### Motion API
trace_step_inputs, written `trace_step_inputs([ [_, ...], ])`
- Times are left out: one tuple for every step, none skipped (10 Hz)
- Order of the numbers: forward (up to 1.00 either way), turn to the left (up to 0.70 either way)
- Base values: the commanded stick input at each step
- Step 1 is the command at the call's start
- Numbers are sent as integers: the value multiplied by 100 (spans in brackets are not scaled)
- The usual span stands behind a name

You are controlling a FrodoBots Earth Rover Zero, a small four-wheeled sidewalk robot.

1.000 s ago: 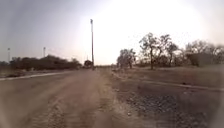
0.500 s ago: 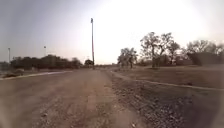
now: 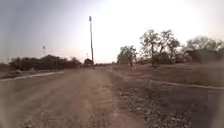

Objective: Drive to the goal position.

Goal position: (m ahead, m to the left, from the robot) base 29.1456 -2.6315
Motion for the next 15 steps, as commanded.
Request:
trace_step_inputs([
  [70, 35],
  [70, 35],
  [70, 19],
  [70, 7],
  [70, 0],
  [70, 0],
  [70, 0],
  [70, 0],
  [70, 0],
  [70, 0],
  [70, 0],
  [70, 0],
  [70, 0],
  [70, 0],
  [70, 0],
])
